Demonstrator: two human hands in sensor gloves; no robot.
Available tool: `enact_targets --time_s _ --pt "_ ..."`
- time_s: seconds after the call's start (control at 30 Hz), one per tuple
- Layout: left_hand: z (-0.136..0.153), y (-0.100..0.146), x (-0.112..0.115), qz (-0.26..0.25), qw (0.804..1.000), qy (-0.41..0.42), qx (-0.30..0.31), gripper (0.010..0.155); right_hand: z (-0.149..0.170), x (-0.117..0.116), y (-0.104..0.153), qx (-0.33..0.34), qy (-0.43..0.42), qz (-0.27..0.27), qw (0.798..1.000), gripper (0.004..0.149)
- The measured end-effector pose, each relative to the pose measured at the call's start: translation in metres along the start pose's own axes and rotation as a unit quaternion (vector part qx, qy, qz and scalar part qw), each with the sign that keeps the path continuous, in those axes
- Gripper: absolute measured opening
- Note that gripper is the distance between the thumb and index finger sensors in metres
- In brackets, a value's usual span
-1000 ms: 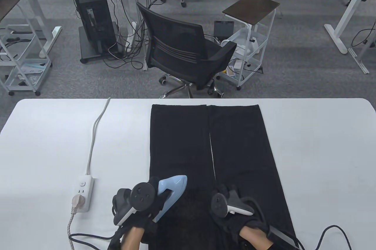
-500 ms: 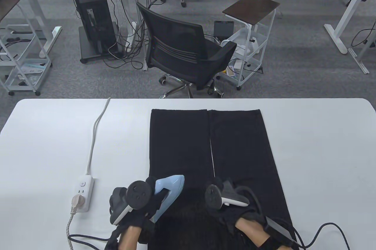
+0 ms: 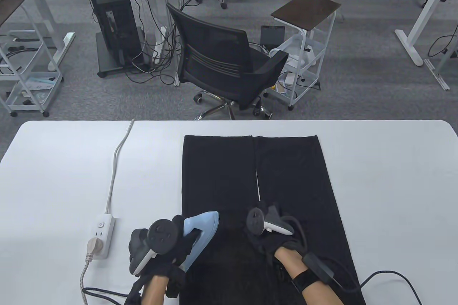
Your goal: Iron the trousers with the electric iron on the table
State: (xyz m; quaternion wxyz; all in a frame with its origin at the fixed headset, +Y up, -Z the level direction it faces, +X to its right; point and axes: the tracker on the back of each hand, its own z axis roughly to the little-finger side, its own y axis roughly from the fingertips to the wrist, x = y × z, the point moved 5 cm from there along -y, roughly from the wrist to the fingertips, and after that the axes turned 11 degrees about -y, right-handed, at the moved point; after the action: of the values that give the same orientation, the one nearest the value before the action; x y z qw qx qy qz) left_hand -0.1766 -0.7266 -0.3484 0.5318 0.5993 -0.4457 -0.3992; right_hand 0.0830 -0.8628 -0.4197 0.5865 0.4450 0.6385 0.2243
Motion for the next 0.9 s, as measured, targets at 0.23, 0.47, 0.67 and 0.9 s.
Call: enact_targets --time_s 0.23,0.47,0.67,0.9 --pt "-0.008 0.001 0.002 0.007 1.0 -0.005 0.011 0.048 -0.012 -0.032 0.04 0.027 0.009 -0.011 1.0 0.071" --pt "-0.027 0.0 0.014 0.032 0.997 -0.055 0.036 0.048 -0.023 -0.056 0.08 0.059 0.04 -0.02 0.997 0.073" --pt "-0.051 0.0 0.026 0.042 0.991 -0.117 0.056 0.049 -0.026 -0.034 0.085 0.076 0.036 -0.005 0.996 0.076" --pt "-0.101 0.0 0.064 0.111 0.957 -0.24 0.117 0.049 -0.01 -0.028 0.071 0.06 0.03 -0.001 0.998 0.076"
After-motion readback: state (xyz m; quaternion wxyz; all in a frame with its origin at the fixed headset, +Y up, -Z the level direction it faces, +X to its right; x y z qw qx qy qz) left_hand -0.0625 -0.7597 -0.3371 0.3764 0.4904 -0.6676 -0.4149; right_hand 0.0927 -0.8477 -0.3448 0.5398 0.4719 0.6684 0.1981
